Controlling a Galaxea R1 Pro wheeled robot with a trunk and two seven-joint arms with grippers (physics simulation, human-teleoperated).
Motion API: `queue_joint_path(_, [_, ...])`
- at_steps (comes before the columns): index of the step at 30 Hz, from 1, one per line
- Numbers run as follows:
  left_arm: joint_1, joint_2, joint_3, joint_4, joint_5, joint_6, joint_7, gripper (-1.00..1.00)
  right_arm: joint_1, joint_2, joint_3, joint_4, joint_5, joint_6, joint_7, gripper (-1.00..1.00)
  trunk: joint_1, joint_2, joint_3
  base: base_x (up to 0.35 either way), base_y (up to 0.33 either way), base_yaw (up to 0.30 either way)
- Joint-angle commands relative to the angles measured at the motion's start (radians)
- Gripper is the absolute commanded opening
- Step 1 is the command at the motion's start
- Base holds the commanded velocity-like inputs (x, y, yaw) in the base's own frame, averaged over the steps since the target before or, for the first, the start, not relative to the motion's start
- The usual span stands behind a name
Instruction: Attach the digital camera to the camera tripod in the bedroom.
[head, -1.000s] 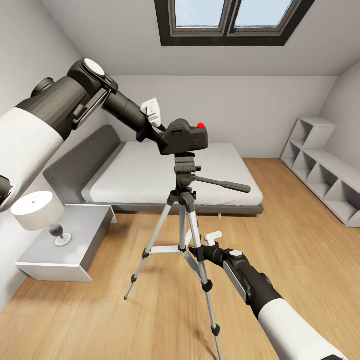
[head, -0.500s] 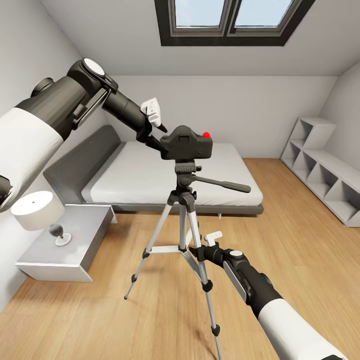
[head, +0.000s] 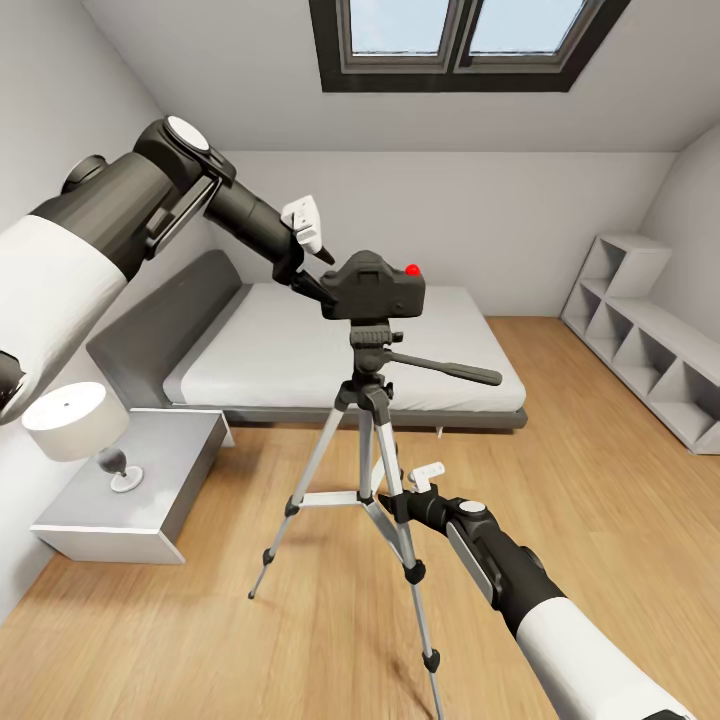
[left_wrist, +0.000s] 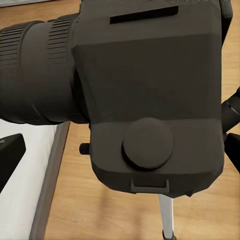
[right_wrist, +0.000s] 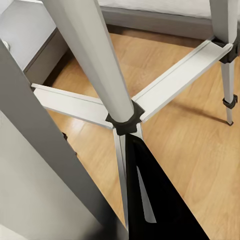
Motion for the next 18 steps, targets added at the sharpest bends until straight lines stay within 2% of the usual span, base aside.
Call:
queue_joint_path(1, [-0.002, 0.002, -0.005, -0.001, 0.007, 0.011, 0.0, 1.0, -0.001, 0.0, 0.003, 0.002, 0.019, 0.005, -0.003, -1.0, 0.001, -0.002, -0.002, 0.0, 0.0, 0.0])
queue_joint_path(5, [-0.002, 0.003, 0.003, 0.001, 0.008, 0.012, 0.0, 1.0, -0.001, 0.0, 0.003, 0.002, 0.019, 0.005, -0.003, -1.0, 0.001, -0.002, -0.002, 0.0, 0.0, 0.0])
queue_joint_path(10, [-0.002, 0.009, 0.057, 0.001, 0.009, 0.036, 0.001, 1.0, -0.001, 0.0, 0.003, 0.002, 0.019, 0.005, -0.003, -1.0, 0.001, -0.002, -0.002, 0.0, 0.0, 0.0])
queue_joint_path(11, [-0.002, 0.015, 0.097, 0.002, 0.009, 0.047, 0.005, 1.0, -0.001, 0.0, 0.003, 0.002, 0.019, 0.005, -0.003, -1.0, 0.001, -0.002, -0.002, 0.0, 0.0, 0.0])
queue_joint_path(13, [-0.002, 0.025, 0.146, 0.002, 0.008, 0.06, 0.01, 1.0, -0.001, 0.0, 0.003, 0.002, 0.019, 0.005, -0.003, -1.0, 0.001, -0.002, -0.002, 0.0, 0.0, 0.0])
queue_joint_path(14, [-0.003, 0.038, 0.2, 0.003, 0.008, 0.073, 0.019, 1.0, -0.001, 0.0, 0.003, 0.002, 0.019, 0.005, -0.003, -1.0, 0.001, -0.002, -0.002, 0.0, 0.0, 0.0])
queue_joint_path(18, [-0.003, 0.072, 0.298, 0.003, 0.008, 0.103, 0.043, 1.0, -0.001, 0.0, 0.003, 0.002, 0.019, 0.005, -0.003, -1.0, 0.001, -0.002, -0.002, 0.0, 0.0, 0.0])
